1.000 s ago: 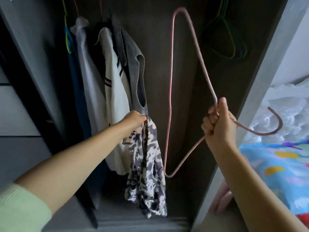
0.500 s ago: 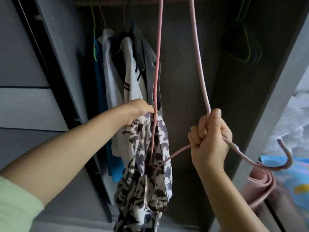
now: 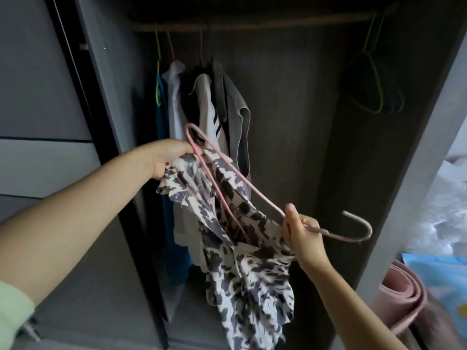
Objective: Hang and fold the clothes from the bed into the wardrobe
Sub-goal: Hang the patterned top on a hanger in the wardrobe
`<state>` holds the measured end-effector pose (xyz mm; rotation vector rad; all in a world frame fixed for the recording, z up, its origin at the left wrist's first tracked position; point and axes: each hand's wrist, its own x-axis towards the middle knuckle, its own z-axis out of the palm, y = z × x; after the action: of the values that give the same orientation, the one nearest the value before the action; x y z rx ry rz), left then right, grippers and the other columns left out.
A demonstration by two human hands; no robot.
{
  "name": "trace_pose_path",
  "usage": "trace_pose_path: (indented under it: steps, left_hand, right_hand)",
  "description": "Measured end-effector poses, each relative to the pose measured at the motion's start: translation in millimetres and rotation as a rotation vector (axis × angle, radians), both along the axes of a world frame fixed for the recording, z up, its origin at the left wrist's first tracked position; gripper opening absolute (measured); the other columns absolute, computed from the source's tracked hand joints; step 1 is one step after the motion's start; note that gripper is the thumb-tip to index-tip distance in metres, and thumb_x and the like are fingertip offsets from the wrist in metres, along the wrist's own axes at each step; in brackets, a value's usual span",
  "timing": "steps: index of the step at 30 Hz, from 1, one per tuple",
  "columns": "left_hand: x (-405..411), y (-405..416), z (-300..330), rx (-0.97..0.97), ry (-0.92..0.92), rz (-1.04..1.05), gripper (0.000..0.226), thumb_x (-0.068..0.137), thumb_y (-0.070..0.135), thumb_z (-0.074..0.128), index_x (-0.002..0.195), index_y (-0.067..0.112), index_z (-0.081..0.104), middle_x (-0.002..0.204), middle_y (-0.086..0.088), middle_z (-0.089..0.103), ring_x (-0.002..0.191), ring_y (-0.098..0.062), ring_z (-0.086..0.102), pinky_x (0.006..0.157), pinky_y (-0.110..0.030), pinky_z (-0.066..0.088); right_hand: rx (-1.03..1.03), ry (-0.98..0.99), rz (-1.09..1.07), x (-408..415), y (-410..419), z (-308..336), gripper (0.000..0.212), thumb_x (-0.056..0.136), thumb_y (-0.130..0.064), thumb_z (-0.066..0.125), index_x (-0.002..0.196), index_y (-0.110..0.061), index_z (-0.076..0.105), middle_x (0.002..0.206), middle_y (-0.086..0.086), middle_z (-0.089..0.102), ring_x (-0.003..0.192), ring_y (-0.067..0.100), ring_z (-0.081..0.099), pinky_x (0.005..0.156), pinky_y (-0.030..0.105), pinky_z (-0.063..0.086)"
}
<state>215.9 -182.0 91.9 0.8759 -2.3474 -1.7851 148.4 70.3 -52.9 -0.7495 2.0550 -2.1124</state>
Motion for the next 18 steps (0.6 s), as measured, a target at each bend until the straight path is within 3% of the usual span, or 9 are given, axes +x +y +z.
trace_pose_path:
  steps: [3, 7, 9, 12, 15, 18]
  left_hand:
    - [-0.1, -24.8, -27.8, -0.089, -0.009, 0.151, 0.022, 0.094, 0.015, 0.051, 0.08, 0.001, 0.06, 0.064, -0.013, 0.061, 0.05, -0.026, 0.058, 0.043, -0.029, 0.05]
    - [-10.0, -32.6, -79.3, -0.418, 0.051, 0.245, 0.023, 0.091, 0.009, 0.052, 0.069, 0.005, 0.059, 0.068, -0.013, 0.057, 0.058, -0.022, 0.05, 0.052, -0.025, 0.035]
    - [-16.9, -30.9, -99.2, -0.554, 0.078, 0.288, 0.023, 0.092, 0.01, 0.048, 0.076, 0.002, 0.063, 0.076, -0.013, 0.061, 0.066, -0.024, 0.053, 0.054, -0.027, 0.033]
    - [-22.3, -30.3, -114.9, -0.493, 0.128, 0.319, 0.025, 0.093, 0.014, 0.048, 0.081, 0.002, 0.066, 0.082, -0.015, 0.064, 0.078, -0.029, 0.061, 0.058, -0.027, 0.036]
    - [-23.6, -16.3, -114.1, -0.496, 0.257, 0.164, 0.025, 0.091, 0.01, 0.049, 0.076, -0.003, 0.063, 0.075, -0.015, 0.063, 0.072, -0.021, 0.058, 0.056, -0.025, 0.033]
    - [-20.9, 19.1, -109.3, -0.696, 0.258, -0.287, 0.021, 0.087, 0.007, 0.05, 0.079, -0.011, 0.057, 0.061, -0.013, 0.057, 0.052, -0.004, 0.042, 0.051, -0.02, 0.03]
  right_hand:
    - [0.287, 0.138, 0.023, -6.1, 14.8, 27.8, 0.054, 0.091, -0.05, 0.045, 0.055, -0.011, 0.044, 0.046, -0.001, 0.037, 0.043, 0.01, 0.033, 0.045, 0.022, 0.03]
    - [0.62, 0.176, 0.045, 0.3, 16.6, 70.8, 0.054, 0.097, -0.047, 0.04, 0.056, -0.015, 0.054, 0.046, -0.005, 0.047, 0.046, 0.01, 0.043, 0.051, 0.02, 0.038]
    - [0.758, 0.203, 0.063, 2.2, 15.4, 84.6, 0.055, 0.098, -0.047, 0.036, 0.059, -0.014, 0.057, 0.054, -0.001, 0.05, 0.055, 0.015, 0.047, 0.059, 0.025, 0.041]
    - [0.934, 0.246, 0.078, 4.5, 13.1, 86.7, 0.056, 0.098, -0.045, 0.036, 0.055, -0.016, 0.057, 0.047, -0.007, 0.05, 0.054, 0.013, 0.045, 0.059, 0.025, 0.038]
    - [0.996, 0.239, 0.057, 5.1, 13.7, 82.6, 0.049, 0.097, -0.04, 0.043, 0.055, -0.02, 0.058, 0.04, -0.01, 0.049, 0.054, 0.01, 0.047, 0.059, 0.024, 0.038]
    - [0.946, 0.308, 0.07, 3.7, 13.5, 83.9, 0.046, 0.096, -0.041, 0.046, 0.058, -0.023, 0.065, 0.049, -0.008, 0.049, 0.055, 0.007, 0.049, 0.058, 0.021, 0.04]
